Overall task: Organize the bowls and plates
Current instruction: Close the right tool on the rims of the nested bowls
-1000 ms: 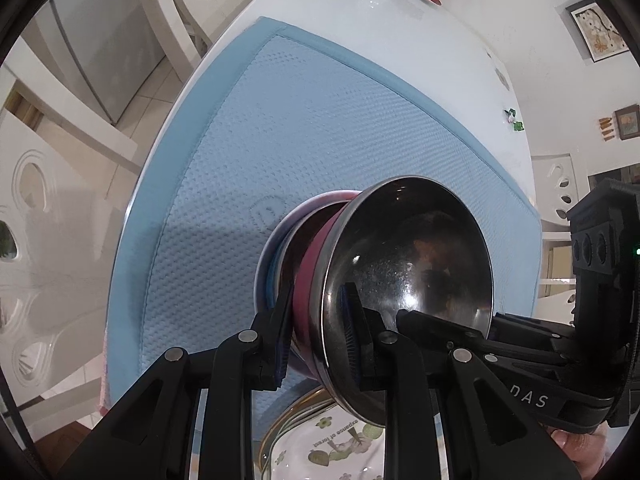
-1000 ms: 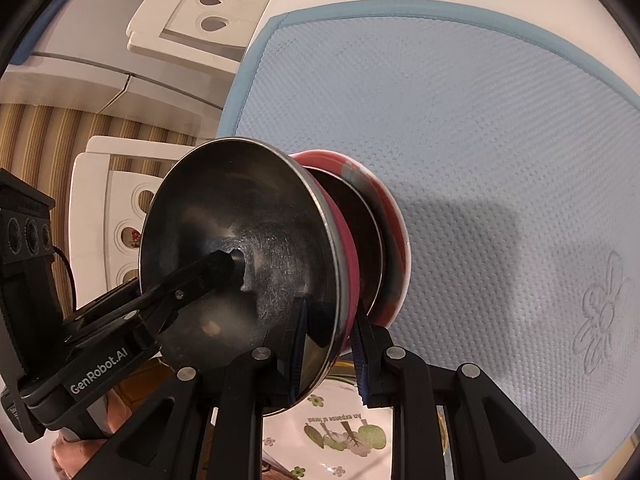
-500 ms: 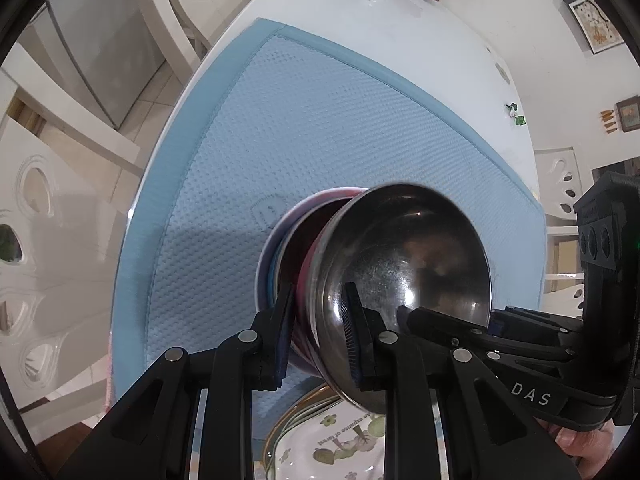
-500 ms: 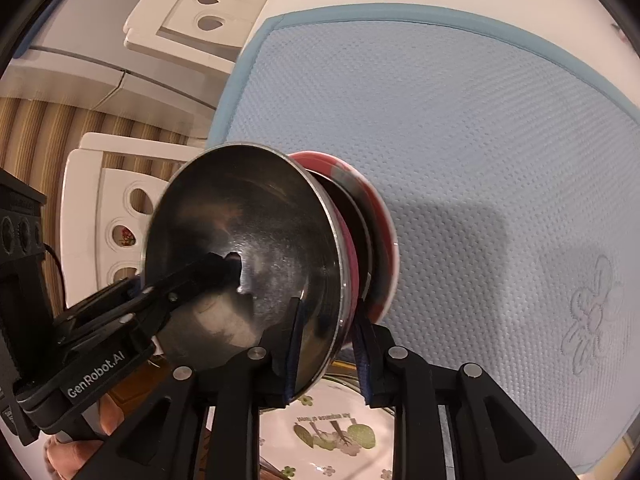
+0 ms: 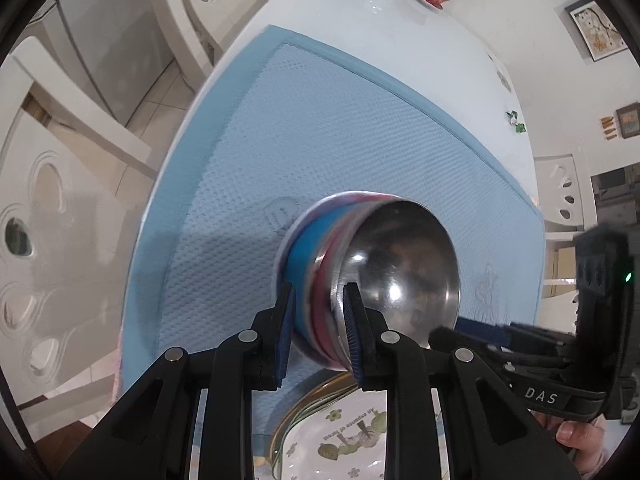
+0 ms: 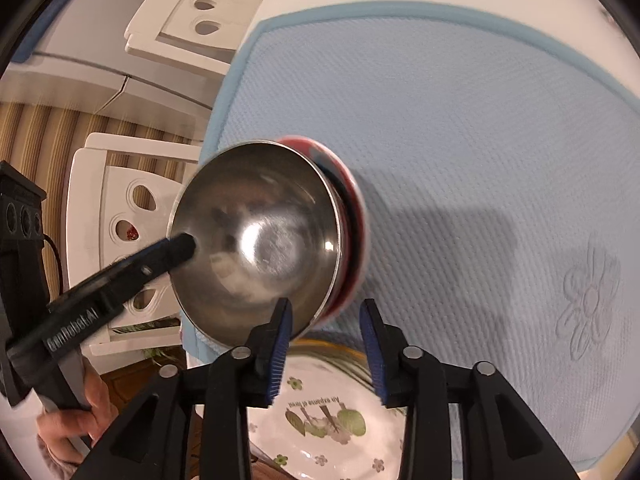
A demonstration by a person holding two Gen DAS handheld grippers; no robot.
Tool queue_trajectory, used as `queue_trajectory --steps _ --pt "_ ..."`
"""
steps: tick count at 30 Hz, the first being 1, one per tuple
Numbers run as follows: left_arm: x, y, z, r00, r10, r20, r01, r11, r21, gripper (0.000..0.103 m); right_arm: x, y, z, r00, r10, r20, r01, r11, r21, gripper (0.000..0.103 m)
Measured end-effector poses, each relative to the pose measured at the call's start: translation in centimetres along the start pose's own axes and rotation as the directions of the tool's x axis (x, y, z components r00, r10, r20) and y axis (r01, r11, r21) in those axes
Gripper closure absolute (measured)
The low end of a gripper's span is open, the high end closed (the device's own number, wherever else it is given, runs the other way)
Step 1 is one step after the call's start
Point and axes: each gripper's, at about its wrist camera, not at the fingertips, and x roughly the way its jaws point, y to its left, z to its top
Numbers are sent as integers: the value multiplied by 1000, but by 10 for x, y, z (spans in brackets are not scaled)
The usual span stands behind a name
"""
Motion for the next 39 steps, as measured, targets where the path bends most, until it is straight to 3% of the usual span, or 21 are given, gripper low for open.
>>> queue_trajectory --steps 3,6,8,9,17,18,20,25,31,33,36,39 --pt "-6 2 1 1000 -13 -4 13 1000 -7 75 -7 -8 -9 999 53 8 -53 998 23 56" --pt "-9 -4 4 999 38 4 -38 999 17 50 -21 -9 -11 998 39 42 -40 999 20 50" --pt "-7 -7 6 998 56 7 -56 998 26 25 -27 -8 -9 996 58 68 -59 998 18 44" --pt "-5 -8 6 999 52 3 -52 998 27 24 -28 -6 -8 995 65 79 -67 998 17 36" --pt "17 -6 7 999 38 -23 -37 998 41 28 -1 -11 7 991 92 101 -91 996 -8 33" --pt "19 -6 7 999 36 -24 -35 999 33 30 5 -10 8 990 96 99 -94 995 -20 33" --pt "23 -1 9 999 44 -10 -44 999 25 51 15 -8 10 991 92 99 -88 995 -41 33" --pt "35 8 9 999 30 -24 -29 999 12 59 38 -11 18 991 109 73 -107 994 -32 33" --pt "48 22 11 999 -34 -32 33 999 -35 60 44 -18 27 985 124 121 -124 992 -11 52" --pt "50 24 10 997 -68 -30 67 996 -52 60 44 -20 28 976 161 144 -161 987 -9 64" --pt "53 23 8 993 -118 -29 116 991 -60 63 42 -19 28 972 161 168 -159 987 -26 65" --pt "51 23 9 993 -112 -29 110 992 -69 63 41 -21 27 970 171 173 -169 985 -23 66"
